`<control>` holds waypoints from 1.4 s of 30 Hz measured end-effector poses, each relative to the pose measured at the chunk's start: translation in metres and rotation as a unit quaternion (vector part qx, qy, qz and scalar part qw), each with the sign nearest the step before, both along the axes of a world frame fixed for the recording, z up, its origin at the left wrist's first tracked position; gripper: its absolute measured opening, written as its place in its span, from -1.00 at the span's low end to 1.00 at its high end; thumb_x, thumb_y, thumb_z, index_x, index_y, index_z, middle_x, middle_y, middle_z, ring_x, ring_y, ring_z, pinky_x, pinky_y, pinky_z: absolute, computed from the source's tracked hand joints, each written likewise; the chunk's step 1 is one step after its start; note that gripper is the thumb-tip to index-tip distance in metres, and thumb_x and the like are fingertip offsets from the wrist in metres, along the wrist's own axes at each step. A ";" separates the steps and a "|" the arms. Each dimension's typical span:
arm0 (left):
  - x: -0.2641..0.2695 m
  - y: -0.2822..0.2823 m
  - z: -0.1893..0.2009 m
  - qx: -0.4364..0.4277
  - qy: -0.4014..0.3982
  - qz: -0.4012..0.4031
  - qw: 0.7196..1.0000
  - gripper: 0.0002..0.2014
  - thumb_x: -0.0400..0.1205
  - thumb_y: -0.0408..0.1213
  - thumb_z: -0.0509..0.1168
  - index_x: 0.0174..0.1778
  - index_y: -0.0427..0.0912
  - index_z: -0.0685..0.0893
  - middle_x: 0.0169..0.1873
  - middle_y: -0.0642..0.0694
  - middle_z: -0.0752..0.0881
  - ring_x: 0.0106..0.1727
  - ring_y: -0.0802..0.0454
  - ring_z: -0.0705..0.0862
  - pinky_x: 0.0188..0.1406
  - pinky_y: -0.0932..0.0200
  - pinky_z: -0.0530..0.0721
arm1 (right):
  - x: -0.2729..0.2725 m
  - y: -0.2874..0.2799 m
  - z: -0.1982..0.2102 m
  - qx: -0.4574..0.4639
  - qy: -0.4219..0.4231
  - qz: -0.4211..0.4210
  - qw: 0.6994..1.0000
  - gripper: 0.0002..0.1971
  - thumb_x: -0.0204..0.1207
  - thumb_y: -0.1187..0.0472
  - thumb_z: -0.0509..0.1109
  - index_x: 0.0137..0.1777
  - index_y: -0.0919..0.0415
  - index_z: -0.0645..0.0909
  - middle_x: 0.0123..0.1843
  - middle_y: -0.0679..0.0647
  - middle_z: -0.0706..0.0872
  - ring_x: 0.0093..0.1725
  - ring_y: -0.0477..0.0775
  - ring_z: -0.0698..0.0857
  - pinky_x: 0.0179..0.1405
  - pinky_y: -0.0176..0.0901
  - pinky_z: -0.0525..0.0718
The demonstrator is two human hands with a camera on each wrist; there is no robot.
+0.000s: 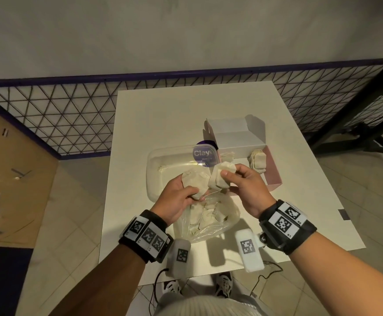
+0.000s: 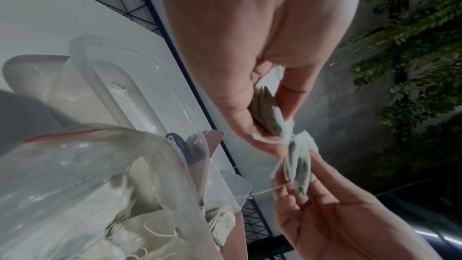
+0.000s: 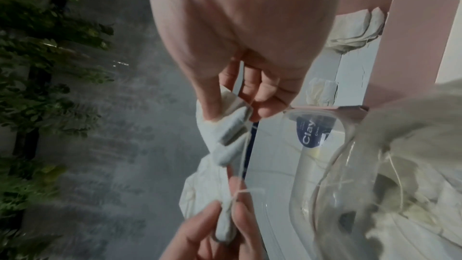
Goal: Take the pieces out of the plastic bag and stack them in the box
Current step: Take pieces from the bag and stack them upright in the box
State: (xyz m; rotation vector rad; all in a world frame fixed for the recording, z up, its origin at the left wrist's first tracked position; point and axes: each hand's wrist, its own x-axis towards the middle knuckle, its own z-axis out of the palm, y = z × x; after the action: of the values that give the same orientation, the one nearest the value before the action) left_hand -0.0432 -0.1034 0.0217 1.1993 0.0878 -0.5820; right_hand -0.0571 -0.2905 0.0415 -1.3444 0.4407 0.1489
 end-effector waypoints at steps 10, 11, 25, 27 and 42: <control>0.011 -0.007 -0.003 0.065 -0.015 0.056 0.996 -0.74 0.62 -0.47 0.32 0.23 -0.32 0.62 0.12 -0.35 0.74 0.17 -0.30 0.72 0.12 -0.13 0.71 | -0.009 0.012 0.016 0.025 -0.017 0.115 0.993 -0.81 0.33 0.37 0.50 -0.06 0.35 0.63 -0.17 0.23 0.78 -0.22 0.15 0.73 -0.12 0.01 0.70; 0.010 -0.011 -0.001 0.060 -0.015 0.050 0.997 -0.72 0.60 -0.46 0.35 0.24 -0.31 0.63 0.12 -0.34 0.75 0.17 -0.32 0.72 0.14 -0.18 0.70 | -0.007 0.015 0.014 0.022 -0.014 0.097 0.995 -0.79 0.35 0.39 0.50 -0.02 0.37 0.62 -0.16 0.26 0.76 -0.21 0.17 0.71 -0.08 0.06 0.69; 0.013 -0.013 0.008 -0.046 0.082 0.033 0.995 -0.77 0.72 -0.49 0.05 0.14 -0.37 0.59 0.07 -0.38 0.75 0.04 -0.29 0.76 -0.09 -0.06 0.80 | 0.005 -0.006 0.013 0.025 0.044 0.001 0.999 -0.77 0.55 0.37 0.34 0.19 0.37 0.61 -0.04 0.21 0.77 -0.18 0.06 0.77 -0.27 -0.14 0.74; 0.017 -0.009 0.008 -0.010 0.064 0.047 0.997 -0.78 0.73 -0.47 0.03 0.18 -0.37 0.54 0.08 -0.37 0.76 0.03 -0.20 0.79 -0.18 0.04 0.79 | 0.007 -0.019 0.020 -0.010 0.024 -0.002 1.000 -0.76 0.53 0.35 0.37 0.18 0.37 0.62 -0.02 0.23 0.77 -0.11 0.14 0.75 -0.14 -0.02 0.69; 0.038 -0.031 0.014 0.125 -0.020 -0.031 0.991 -0.77 0.66 -0.41 0.21 0.13 -0.30 0.74 0.09 -0.40 0.75 0.06 -0.26 0.73 0.17 -0.18 0.66 | 0.027 -0.003 0.021 -0.202 -0.063 0.130 0.969 -0.92 0.37 0.28 0.56 -0.23 0.17 0.70 -0.21 0.11 0.69 -0.25 0.08 0.67 -0.22 0.02 0.68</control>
State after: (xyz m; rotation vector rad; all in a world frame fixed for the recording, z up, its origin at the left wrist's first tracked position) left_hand -0.0052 -0.1343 0.0355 1.4616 0.0915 -0.6131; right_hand -0.0300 -0.2932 0.0629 -1.8017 0.1889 0.1964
